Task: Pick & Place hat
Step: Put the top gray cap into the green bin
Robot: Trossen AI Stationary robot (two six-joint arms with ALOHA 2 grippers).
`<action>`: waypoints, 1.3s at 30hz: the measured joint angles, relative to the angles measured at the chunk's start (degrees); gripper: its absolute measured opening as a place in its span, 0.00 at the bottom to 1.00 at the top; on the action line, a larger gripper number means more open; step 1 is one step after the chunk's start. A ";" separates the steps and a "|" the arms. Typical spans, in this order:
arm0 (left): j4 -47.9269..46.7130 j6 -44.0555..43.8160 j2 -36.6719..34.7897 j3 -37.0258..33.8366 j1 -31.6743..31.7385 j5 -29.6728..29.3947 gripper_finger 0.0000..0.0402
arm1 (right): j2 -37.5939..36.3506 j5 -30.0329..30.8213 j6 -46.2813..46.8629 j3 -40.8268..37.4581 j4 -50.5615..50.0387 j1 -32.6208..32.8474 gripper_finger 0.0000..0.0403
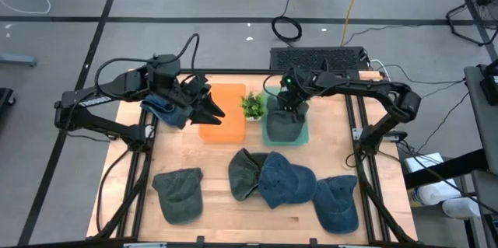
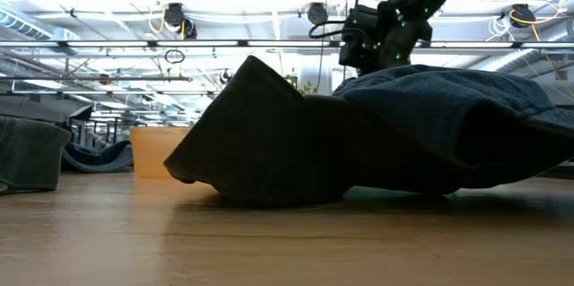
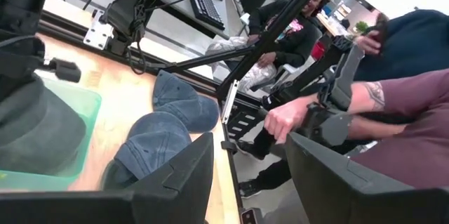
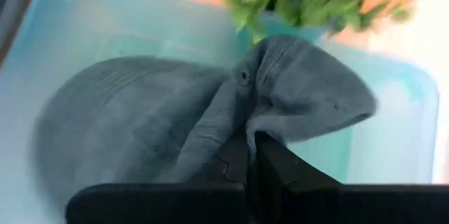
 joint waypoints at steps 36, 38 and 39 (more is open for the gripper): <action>0.40 -4.60 0.00 0.00 -0.36 1.29 0.46 | -3.32 8.68 11.55 -3.10 6.94 2.91 0.56; 0.37 -4.59 0.00 0.00 -0.38 2.03 0.46 | -4.23 8.74 11.61 -3.10 6.51 3.18 0.58; 0.38 -4.65 0.00 0.00 -0.38 2.08 0.46 | -4.36 8.72 11.74 -3.07 6.73 3.29 0.59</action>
